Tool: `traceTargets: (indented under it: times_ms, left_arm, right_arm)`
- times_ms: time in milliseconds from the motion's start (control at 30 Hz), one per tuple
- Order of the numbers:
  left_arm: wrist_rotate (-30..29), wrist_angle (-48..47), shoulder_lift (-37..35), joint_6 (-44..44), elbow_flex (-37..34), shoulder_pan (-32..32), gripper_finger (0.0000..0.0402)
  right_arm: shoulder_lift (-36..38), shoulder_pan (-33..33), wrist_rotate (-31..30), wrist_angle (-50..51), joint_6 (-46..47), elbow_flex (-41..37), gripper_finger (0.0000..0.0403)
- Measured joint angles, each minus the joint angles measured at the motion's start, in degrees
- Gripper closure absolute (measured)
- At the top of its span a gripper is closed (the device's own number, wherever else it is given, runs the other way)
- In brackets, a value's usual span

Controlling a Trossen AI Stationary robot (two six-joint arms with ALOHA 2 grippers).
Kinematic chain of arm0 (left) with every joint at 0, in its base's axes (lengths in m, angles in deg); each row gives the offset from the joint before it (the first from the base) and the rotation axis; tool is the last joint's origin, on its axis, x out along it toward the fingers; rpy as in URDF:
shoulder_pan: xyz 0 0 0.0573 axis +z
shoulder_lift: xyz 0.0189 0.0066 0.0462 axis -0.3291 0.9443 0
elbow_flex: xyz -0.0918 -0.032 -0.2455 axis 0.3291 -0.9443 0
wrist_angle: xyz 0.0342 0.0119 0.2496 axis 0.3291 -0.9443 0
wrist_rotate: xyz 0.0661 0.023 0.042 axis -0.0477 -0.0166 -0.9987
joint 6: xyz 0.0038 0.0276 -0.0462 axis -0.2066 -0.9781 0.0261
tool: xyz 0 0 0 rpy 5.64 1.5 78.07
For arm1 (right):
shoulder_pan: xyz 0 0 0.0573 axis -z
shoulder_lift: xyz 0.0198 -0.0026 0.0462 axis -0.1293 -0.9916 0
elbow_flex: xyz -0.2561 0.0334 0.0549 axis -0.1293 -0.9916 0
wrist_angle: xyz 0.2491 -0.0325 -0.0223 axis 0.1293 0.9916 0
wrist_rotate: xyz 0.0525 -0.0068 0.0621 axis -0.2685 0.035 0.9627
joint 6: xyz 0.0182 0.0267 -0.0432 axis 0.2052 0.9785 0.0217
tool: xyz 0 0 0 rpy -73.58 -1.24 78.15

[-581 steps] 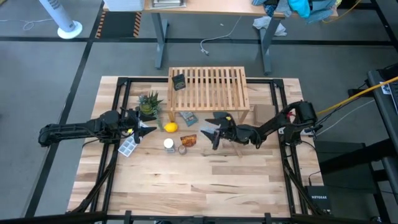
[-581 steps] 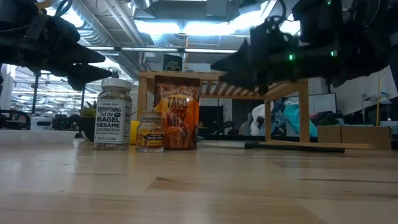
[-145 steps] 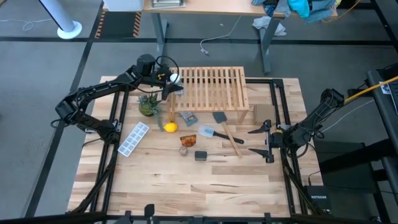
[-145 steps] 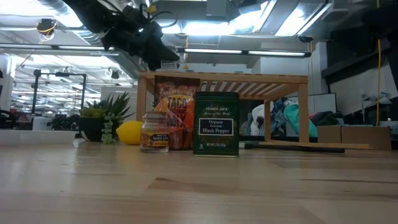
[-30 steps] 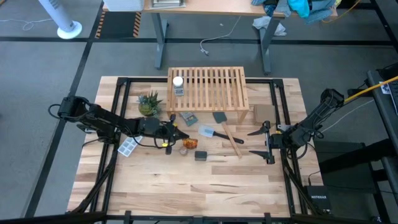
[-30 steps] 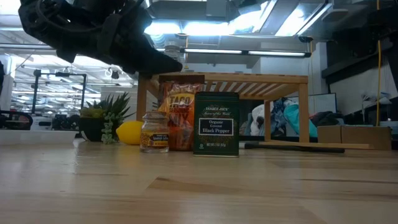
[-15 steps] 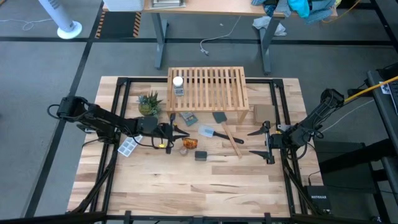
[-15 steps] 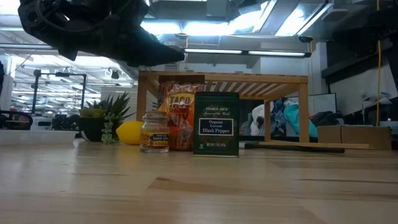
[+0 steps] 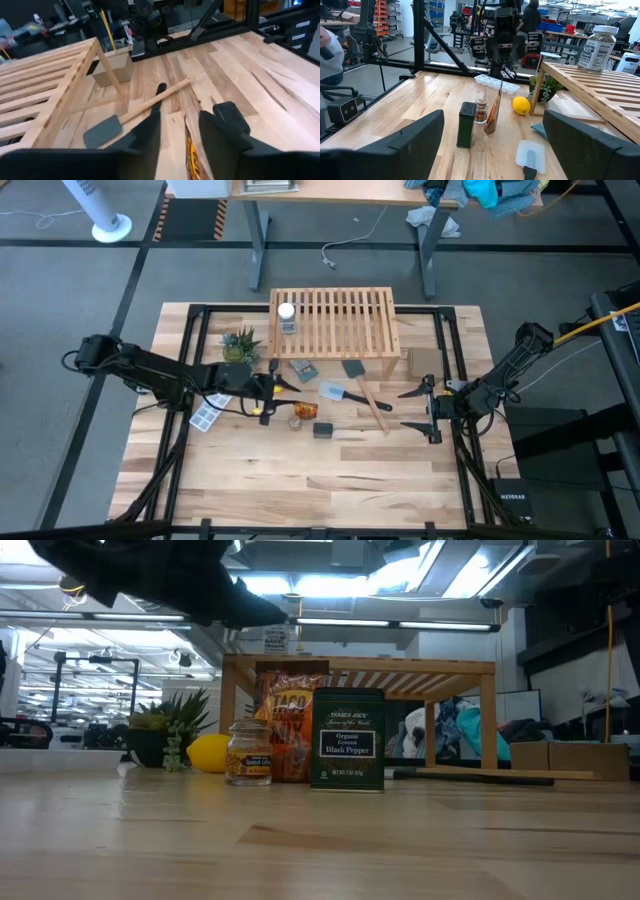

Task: Shelf spices
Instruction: Put the orange seasoning bag on the shelf

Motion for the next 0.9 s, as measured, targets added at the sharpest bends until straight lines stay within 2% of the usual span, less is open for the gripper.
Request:
traceTargets:
  times_ms: [200,400,567,733,900]
  left_arm:
    - [-0.73,-11.79,0.04,1.69,2.44,0.00,0.0220]
    - [-1.45,-15.40,0.04,3.27,2.50,0.00,0.0204]
    - [-4.51,-15.23,1.21,4.71,2.50,0.48,0.0204]
    - [-4.74,-14.32,5.72,5.80,2.50,1.35,0.0204]
    - [-4.74,-7.84,11.65,4.93,2.49,1.35,0.0204]
  right_arm:
    - [0.00,0.00,0.01,0.11,1.12,0.00,0.0056]
    - [0.00,0.00,-0.01,0.26,1.19,0.00,0.0056]
    - [0.00,0.00,0.01,0.57,1.25,0.00,0.0056]
    - [0.00,0.00,0.01,1.11,1.27,0.00,0.0056]
    - [0.00,0.00,-0.01,1.46,1.27,0.00,0.0056]
